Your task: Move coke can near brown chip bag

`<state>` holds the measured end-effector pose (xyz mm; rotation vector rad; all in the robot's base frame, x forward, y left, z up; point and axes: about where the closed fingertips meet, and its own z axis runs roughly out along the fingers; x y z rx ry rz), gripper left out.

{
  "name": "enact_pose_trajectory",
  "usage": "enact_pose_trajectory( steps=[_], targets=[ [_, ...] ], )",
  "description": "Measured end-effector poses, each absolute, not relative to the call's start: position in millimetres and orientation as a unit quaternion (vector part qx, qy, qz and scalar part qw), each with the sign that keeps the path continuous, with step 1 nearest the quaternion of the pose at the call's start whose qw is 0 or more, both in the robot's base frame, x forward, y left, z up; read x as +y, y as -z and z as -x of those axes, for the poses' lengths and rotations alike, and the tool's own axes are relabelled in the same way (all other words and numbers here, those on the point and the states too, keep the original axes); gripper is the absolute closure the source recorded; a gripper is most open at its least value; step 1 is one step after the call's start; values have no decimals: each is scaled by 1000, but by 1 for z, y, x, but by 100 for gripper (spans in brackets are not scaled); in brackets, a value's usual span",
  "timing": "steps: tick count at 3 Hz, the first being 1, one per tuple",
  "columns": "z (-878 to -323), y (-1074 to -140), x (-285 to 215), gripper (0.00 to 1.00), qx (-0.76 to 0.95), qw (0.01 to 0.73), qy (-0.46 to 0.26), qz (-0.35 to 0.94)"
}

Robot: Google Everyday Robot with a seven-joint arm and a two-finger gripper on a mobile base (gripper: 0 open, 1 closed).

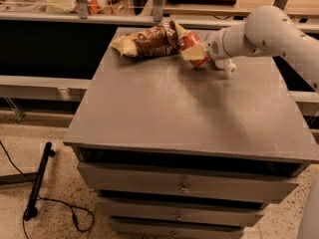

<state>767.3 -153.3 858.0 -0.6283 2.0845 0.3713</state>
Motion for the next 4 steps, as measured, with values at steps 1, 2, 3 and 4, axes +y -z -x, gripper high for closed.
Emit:
enact_pose_trajectory(
  steps=[1, 2, 3, 4],
  targets=[
    [-761, -856, -157, 49, 845, 438, -162, 258],
    [-761, -859, -157, 26, 845, 438, -162, 258],
    [-761, -860, -157, 3, 845, 438, -162, 259],
    [-754, -862, -156, 0, 844, 420, -165, 291]
  ],
)
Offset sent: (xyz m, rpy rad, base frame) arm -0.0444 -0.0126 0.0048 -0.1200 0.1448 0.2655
